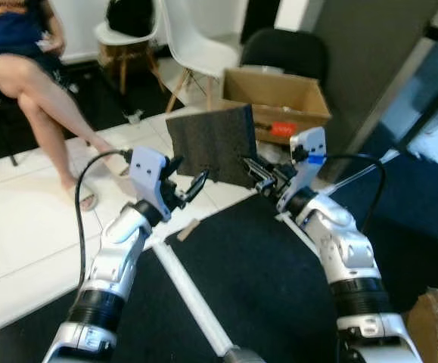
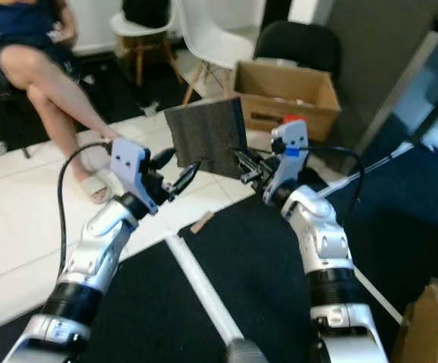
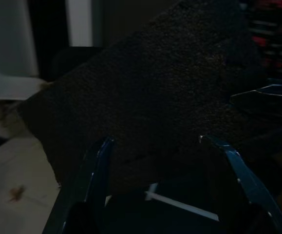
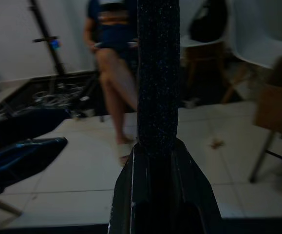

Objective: Picking trash to rubbish bin

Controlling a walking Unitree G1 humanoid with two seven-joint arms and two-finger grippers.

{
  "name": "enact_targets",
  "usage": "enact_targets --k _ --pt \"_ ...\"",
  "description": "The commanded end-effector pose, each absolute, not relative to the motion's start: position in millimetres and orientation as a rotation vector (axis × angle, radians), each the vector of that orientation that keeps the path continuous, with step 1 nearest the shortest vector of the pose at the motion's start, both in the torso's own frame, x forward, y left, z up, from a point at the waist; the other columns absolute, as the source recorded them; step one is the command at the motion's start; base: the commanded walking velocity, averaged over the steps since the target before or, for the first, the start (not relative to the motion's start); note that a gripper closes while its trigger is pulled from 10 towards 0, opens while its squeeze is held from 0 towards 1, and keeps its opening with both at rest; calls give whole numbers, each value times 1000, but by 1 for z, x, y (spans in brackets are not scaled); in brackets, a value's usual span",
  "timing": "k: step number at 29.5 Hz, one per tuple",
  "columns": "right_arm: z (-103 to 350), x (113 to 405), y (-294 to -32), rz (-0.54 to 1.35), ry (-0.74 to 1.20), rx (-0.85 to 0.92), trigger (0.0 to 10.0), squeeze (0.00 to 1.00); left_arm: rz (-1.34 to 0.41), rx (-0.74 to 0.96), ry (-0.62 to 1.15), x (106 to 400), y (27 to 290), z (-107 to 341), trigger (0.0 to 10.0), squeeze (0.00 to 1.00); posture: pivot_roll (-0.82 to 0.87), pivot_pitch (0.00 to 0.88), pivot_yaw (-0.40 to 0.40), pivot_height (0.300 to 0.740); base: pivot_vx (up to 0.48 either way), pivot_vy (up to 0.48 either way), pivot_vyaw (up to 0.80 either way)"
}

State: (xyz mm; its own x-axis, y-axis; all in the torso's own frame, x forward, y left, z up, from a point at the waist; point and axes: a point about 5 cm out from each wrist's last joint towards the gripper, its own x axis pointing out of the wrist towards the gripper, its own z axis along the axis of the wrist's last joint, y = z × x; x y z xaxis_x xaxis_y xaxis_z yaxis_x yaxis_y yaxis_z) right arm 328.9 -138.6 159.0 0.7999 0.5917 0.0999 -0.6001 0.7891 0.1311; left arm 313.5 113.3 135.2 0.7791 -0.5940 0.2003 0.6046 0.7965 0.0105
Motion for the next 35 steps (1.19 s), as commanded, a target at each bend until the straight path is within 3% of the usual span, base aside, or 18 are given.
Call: enact_targets --k 1,14,16,21,35 --pt "159 329 -141 641 -57 153 10000 0 -666 -60 -198 313 110 135 10000 0 -46 0 -37 740 0 0 -788" --pt "160 329 -140 646 -61 148 10000 0 -690 -71 -183 310 111 133 10000 0 -47 0 -37 740 0 0 -788" --pt "161 328 -140 654 -73 142 10000 0 -799 -134 -151 298 109 130 10000 0 -47 0 -37 740 0 0 0" --pt "161 326 -140 670 -87 128 10000 0 -867 -179 -116 286 110 125 10000 0 -47 0 -37 740 0 0 0" --pt "160 323 -140 698 -98 113 10000 0 -875 -252 -162 281 111 132 10000 0 -37 0 -36 740 0 0 0"
